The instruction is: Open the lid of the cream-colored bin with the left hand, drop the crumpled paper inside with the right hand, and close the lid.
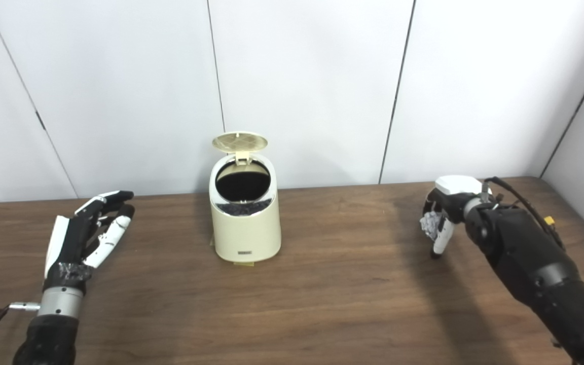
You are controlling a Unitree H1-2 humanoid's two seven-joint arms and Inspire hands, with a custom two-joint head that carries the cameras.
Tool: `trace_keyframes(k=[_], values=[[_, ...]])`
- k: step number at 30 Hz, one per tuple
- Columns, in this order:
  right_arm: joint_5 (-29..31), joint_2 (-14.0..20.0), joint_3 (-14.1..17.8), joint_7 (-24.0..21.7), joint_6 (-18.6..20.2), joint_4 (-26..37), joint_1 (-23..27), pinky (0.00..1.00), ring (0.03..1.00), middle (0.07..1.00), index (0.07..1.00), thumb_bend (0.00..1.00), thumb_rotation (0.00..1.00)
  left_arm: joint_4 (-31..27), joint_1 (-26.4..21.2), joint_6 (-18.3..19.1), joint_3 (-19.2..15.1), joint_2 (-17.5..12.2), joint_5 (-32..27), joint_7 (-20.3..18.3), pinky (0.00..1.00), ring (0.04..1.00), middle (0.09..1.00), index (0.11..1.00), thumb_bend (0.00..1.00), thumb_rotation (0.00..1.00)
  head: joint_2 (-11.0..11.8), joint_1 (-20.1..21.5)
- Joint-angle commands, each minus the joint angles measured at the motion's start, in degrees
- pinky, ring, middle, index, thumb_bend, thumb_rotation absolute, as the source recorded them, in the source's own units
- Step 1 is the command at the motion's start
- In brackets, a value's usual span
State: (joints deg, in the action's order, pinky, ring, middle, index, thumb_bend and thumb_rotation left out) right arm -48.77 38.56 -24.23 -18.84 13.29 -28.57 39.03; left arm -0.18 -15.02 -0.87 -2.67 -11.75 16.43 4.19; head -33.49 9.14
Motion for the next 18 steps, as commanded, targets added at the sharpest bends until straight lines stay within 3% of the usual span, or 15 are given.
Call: trace_keyframes(k=[1,3,6,12,18], values=[[-2.3,1.8,0.1,5.2,-1.5,-3.6,1.2,0.39,0.512,0.638,0.518,0.59,0.10,-0.9,-2.3,-2.8,-0.4,-0.5,0.1,1.5,0.70,0.781,0.792,0.751,0.53,0.77,0.0,0.0],[-1.8,1.4,0.6,7.4,-1.4,-3.0,0.6,0.36,0.436,0.542,0.506,0.53,0.02,-0.9,-2.3,-2.9,-0.5,-0.5,0.4,1.7,0.70,0.780,0.790,0.750,0.50,0.80,0.0,0.0],[-1.6,0.6,1.4,6.0,1.4,-0.2,-0.2,0.32,0.375,0.483,0.533,0.51,0.00,-0.8,-2.2,-3.3,-0.4,-0.5,0.7,1.8,0.71,0.782,0.791,0.753,0.50,0.81,-0.1,0.0],[-1.8,0.0,0.8,8.7,0.9,-4.0,0.0,0.36,0.387,0.486,0.532,0.51,0.00,-1.0,-2.1,-3.1,-0.5,-0.6,0.5,1.6,0.71,0.786,0.793,0.755,0.50,0.81,-0.3,0.1],[-0.9,0.2,1.9,7.3,2.4,0.0,-1.2,0.33,0.374,0.477,0.538,0.51,0.00,-1.1,-2.1,-2.9,-0.5,-0.6,0.2,1.3,0.71,0.784,0.792,0.754,0.49,0.79,-0.3,0.1]])
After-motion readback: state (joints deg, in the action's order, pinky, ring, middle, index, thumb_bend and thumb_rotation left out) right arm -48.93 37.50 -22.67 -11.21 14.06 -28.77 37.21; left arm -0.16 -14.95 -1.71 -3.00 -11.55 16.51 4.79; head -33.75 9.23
